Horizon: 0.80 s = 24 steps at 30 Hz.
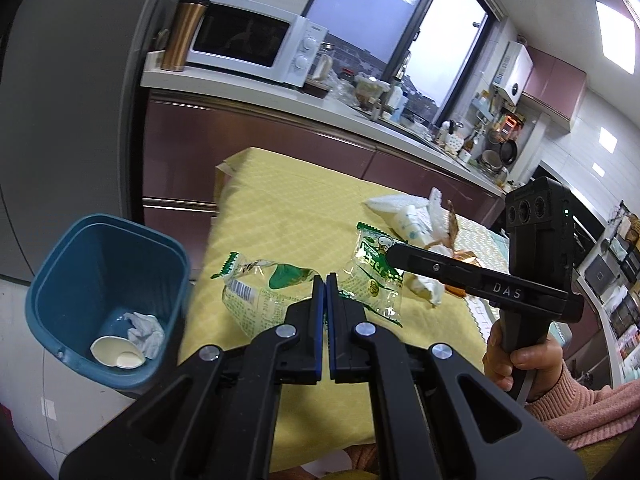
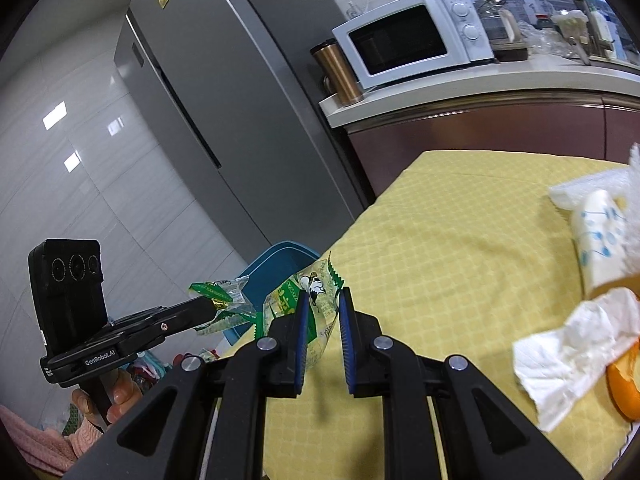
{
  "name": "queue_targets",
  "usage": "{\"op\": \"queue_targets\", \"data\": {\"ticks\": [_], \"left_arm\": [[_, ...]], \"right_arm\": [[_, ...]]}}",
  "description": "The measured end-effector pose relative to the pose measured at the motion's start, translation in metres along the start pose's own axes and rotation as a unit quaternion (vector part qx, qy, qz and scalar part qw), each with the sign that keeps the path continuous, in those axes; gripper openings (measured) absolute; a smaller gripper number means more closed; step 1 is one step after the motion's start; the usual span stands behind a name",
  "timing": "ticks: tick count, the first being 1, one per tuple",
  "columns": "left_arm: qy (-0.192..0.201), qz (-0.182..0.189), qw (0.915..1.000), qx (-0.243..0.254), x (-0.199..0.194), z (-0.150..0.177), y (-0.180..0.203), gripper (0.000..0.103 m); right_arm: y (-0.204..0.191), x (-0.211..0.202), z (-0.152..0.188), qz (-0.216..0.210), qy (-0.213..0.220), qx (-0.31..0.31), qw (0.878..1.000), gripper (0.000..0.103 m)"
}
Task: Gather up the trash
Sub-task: 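Carry both wrappers over the blue wastebasket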
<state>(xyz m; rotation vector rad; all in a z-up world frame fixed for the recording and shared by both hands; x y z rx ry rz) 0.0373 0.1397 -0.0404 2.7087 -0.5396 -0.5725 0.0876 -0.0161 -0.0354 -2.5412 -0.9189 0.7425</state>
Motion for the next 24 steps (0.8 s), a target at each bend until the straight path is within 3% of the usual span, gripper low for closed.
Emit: {"op": "queue_targets", "data": {"ticks": [24], "left_arm": [[0.008, -0.092, 0.9956, -0.018, -0.007, -0.015, -0.087, 0.002]], "right_arm": [[-0.041, 0.074, -0.008, -0.043, -0.038, -0.042, 0.997, 0.014]]}}
Point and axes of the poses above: each gripper's, at about its wrist camera, not at the fingertips, and x roughly the way its jaws point, y to its right, z to its underside, the point moved 5 cm from there along x, roughly the way its jaws point, and after that the axes turned 14 degrees about y, right-handed, at the moved point
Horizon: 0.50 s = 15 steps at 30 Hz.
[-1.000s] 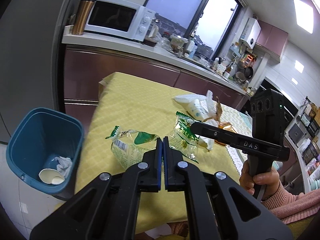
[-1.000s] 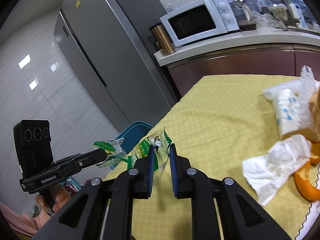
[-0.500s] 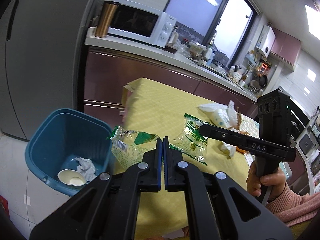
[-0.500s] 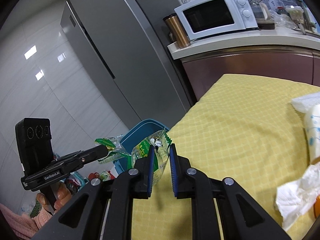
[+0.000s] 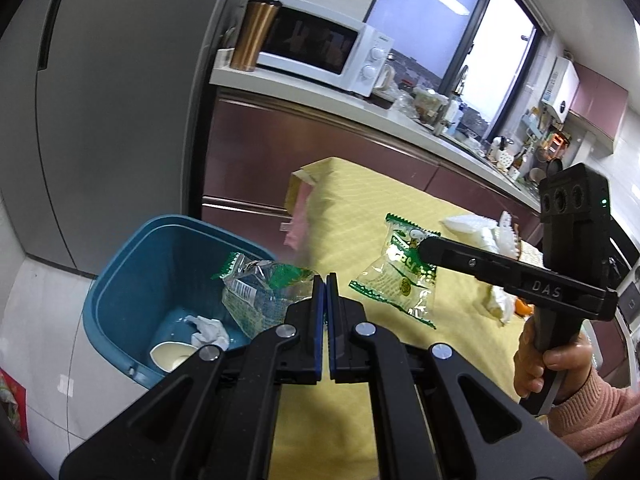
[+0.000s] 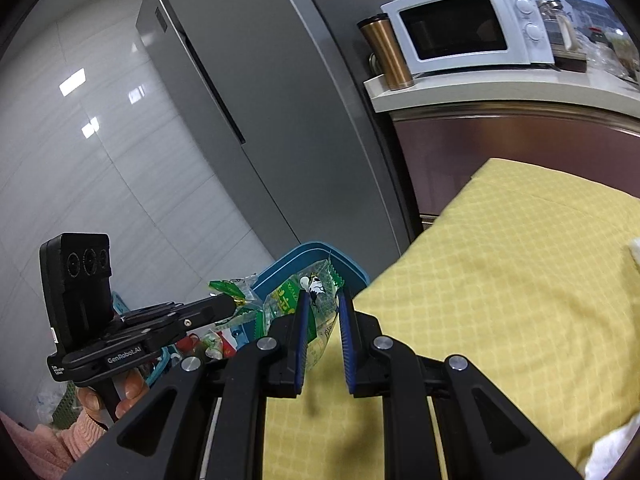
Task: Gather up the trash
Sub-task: 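Carry both wrappers over the blue wastebasket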
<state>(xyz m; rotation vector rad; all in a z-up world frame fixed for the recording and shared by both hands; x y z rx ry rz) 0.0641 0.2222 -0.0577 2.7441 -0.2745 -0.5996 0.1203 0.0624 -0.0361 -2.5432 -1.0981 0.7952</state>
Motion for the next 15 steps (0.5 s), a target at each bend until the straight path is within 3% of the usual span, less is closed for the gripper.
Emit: {"op": "queue_targets", "data": {"ticks": [15], "left_arm": [[-0.034, -0.045, 0.9982, -0.019, 0.032, 0.013, -0.046, 0.002]], "right_arm": [[-0.006, 0.044, 0.002, -0.001, -0.041, -0.015, 0.999, 0.014]]}}
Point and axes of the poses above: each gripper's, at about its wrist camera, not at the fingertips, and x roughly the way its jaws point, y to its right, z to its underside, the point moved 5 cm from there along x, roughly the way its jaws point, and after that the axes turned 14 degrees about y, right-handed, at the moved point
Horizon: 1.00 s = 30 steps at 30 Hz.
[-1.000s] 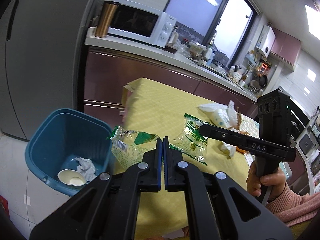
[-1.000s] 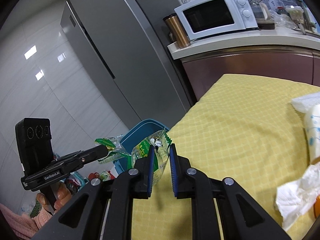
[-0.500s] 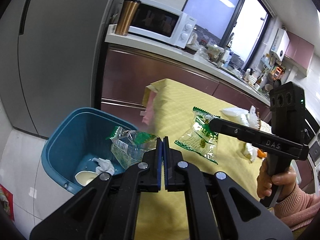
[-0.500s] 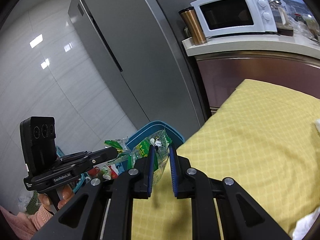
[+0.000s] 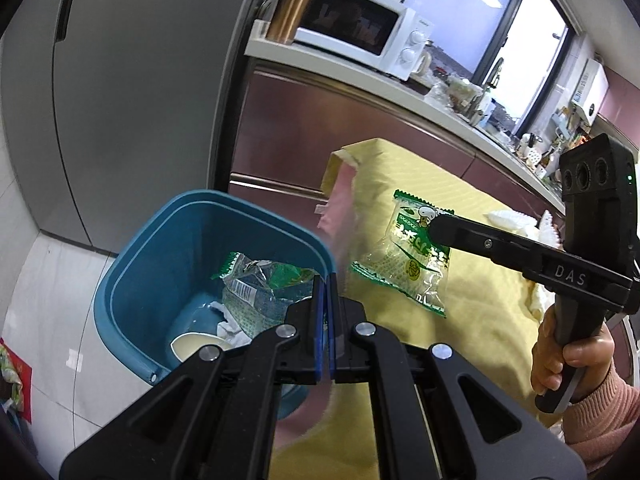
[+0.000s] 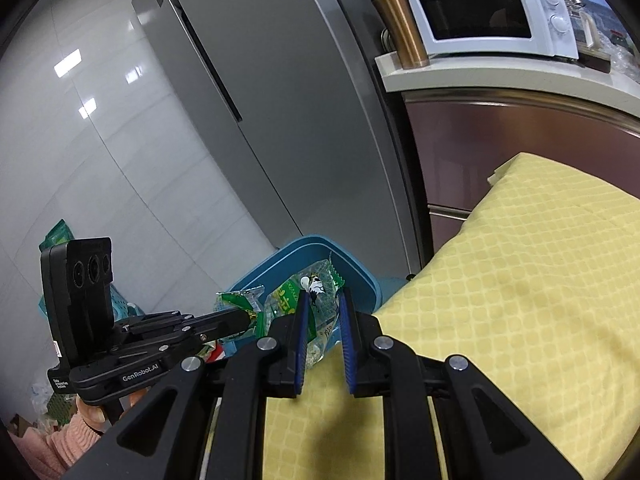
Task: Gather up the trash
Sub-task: 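Carry both wrappers over the blue wastebasket, then open both tools to drop the wrappers into the wastebasket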
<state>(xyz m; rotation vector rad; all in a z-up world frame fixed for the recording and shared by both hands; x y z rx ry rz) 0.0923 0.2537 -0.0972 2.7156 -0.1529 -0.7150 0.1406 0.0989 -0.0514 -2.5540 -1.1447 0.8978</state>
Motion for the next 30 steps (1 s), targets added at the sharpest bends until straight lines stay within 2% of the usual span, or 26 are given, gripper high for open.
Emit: {"op": "queue_targets", "data": {"ticks": [10, 23, 30], "left_arm": [[-0.021, -0.023, 0.9994, -0.013, 0.022, 0.007, -0.020, 0.002], [-0.051, -0.033, 0.9973, -0.040, 0.052, 0.021, -0.042, 0.002], [-0.057, -0.035, 0.9963, -0.053, 0.060, 0.025, -0.049, 0.003]], "right_arm": [[-0.004, 0.034, 0.002, 0.010, -0.035, -0.012, 0.999, 0.015], [-0.006, 0.076, 0.014, 0.030, -0.093, -0.020, 0.995, 0.015], [-0.005, 0.087, 0.017, 0.034, -0.113, -0.017, 0.993, 0.021]]}}
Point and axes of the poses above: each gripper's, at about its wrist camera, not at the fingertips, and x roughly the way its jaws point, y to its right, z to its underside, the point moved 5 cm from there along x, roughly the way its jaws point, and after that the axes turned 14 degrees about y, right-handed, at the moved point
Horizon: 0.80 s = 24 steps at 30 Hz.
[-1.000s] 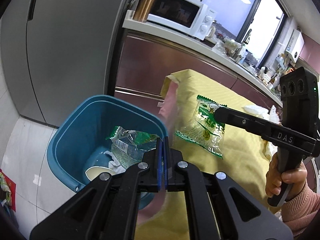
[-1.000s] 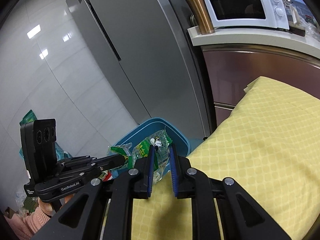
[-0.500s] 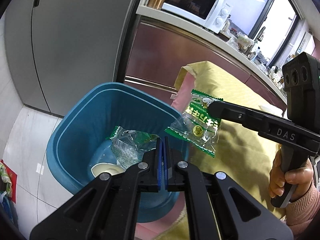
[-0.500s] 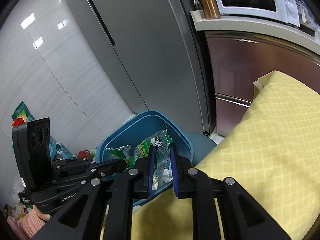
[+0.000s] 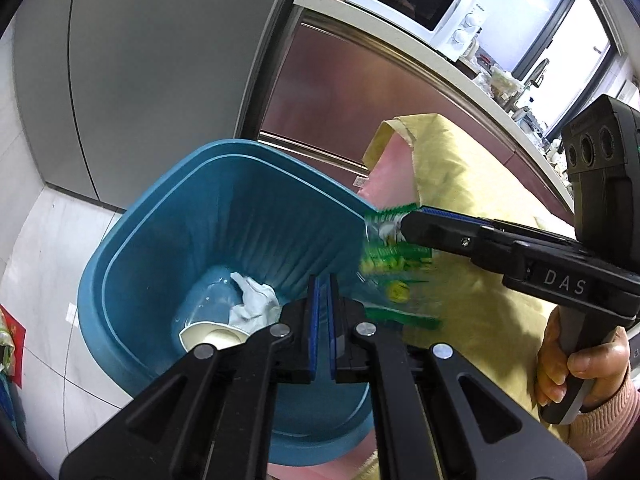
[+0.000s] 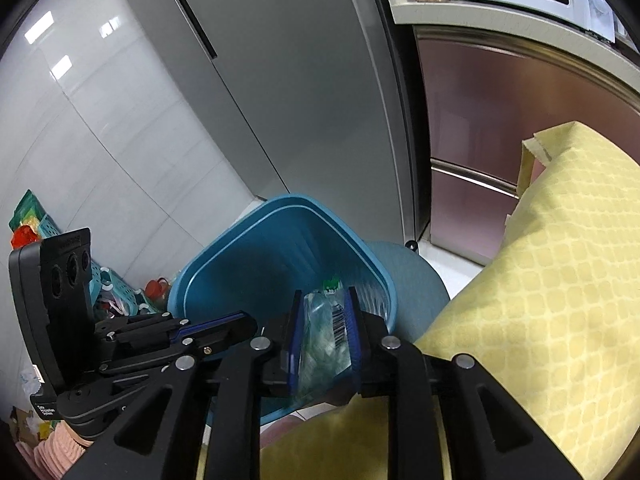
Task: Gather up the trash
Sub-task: 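Open both tools to drop the wrappers into the wastebasket, then move both open tools back toward the remaining trash on the table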
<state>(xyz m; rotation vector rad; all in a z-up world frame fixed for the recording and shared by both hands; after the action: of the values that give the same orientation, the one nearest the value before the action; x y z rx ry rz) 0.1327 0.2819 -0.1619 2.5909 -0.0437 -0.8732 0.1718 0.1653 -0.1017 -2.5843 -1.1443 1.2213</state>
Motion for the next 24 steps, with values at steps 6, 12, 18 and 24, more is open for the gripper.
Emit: {"op": "queue_targets", "data": {"ticks": [6, 12, 18, 24], "left_arm": [[0.006, 0.002, 1.0000, -0.006, -0.005, 0.000, 0.000, 0.009], [0.020, 0.008, 0.9998, 0.002, -0.018, -0.002, 0.008, 0.013], [0.044, 0.031, 0.9982, 0.027, -0.041, -0.006, 0.035, 0.024], [0.062, 0.091, 0.9910, 0.076, -0.065, -0.001, 0.091, 0.035]], "right_arm": [[0.002, 0.001, 0.000, -0.004, 0.002, 0.009, 1.000, 0.028], [0.006, -0.006, -0.002, -0.007, 0.018, 0.015, 1.000, 0.032], [0.006, -0.038, 0.001, -0.015, 0.048, 0.007, 0.999, 0.032], [0.012, -0.094, 0.006, -0.013, 0.096, -0.007, 0.995, 0.037]]}}
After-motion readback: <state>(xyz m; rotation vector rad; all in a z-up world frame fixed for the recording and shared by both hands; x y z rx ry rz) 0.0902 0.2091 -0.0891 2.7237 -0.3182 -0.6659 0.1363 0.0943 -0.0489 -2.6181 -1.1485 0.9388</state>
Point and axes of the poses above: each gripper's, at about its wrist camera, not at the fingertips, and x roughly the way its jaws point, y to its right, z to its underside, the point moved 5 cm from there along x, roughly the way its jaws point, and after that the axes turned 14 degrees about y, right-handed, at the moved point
